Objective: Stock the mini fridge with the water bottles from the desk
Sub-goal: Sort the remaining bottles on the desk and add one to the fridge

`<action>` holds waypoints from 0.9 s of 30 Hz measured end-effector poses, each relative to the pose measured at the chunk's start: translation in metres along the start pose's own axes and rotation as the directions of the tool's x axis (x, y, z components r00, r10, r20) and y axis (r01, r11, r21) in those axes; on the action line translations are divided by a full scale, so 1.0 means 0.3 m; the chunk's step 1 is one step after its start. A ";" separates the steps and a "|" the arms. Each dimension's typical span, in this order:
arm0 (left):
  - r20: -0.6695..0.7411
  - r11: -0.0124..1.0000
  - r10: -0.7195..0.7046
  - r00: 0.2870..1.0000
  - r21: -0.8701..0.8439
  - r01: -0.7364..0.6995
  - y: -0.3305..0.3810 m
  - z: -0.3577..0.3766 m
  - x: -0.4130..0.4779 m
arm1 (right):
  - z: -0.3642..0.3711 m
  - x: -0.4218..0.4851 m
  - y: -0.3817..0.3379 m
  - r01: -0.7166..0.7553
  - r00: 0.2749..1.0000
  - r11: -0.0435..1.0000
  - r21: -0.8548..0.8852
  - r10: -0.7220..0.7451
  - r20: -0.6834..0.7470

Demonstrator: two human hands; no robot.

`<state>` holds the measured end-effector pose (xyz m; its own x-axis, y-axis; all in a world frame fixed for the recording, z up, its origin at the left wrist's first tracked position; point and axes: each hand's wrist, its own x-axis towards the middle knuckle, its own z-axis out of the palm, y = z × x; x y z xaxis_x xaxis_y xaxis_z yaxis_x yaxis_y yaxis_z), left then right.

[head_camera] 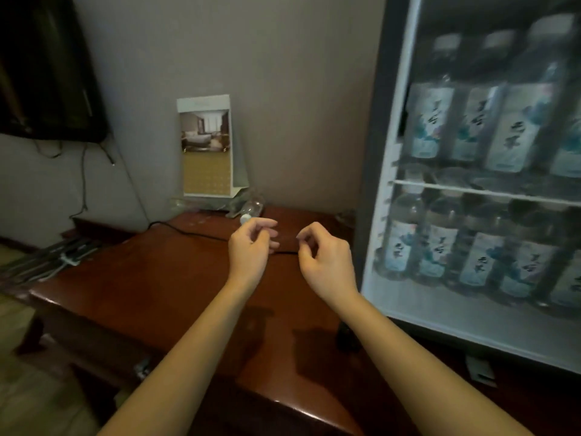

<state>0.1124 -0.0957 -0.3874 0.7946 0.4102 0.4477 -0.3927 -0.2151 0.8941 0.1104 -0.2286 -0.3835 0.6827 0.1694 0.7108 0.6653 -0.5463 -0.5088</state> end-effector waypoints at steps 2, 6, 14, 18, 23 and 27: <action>-0.052 0.997 -0.077 0.996 0.010 0.077 -0.085 -0.054 0.046 | 0.090 0.031 0.018 -0.060 0.995 0.997 -0.040 0.064 0.081; -0.117 0.978 -0.199 0.973 0.038 0.204 -0.247 -0.106 0.160 | 0.272 0.139 0.075 -0.191 0.949 0.967 -0.171 0.226 0.221; -0.167 0.951 -0.218 0.962 0.186 0.248 -0.460 -0.118 0.398 | 0.594 0.362 0.197 -0.216 0.891 0.908 -0.358 0.334 0.309; -0.164 0.919 -0.131 0.978 0.349 0.182 -0.507 -0.139 0.425 | 0.721 0.450 0.264 -0.115 0.908 0.913 -0.392 0.256 0.331; -0.118 0.848 0.002 0.993 0.527 0.061 -0.507 -0.133 0.418 | 0.831 0.525 0.318 -0.035 0.875 0.913 -0.407 0.225 0.428; -0.126 0.835 0.007 0.992 0.546 0.064 -0.508 -0.133 0.417 | 0.889 0.557 0.310 -0.006 0.852 0.896 -0.443 0.236 0.467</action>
<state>0.2531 0.0237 -0.4674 0.7271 0.5172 0.4514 -0.0246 -0.6374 0.7701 0.3671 -0.0324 -0.4416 0.8799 0.3982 0.2592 0.4587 -0.8541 -0.2450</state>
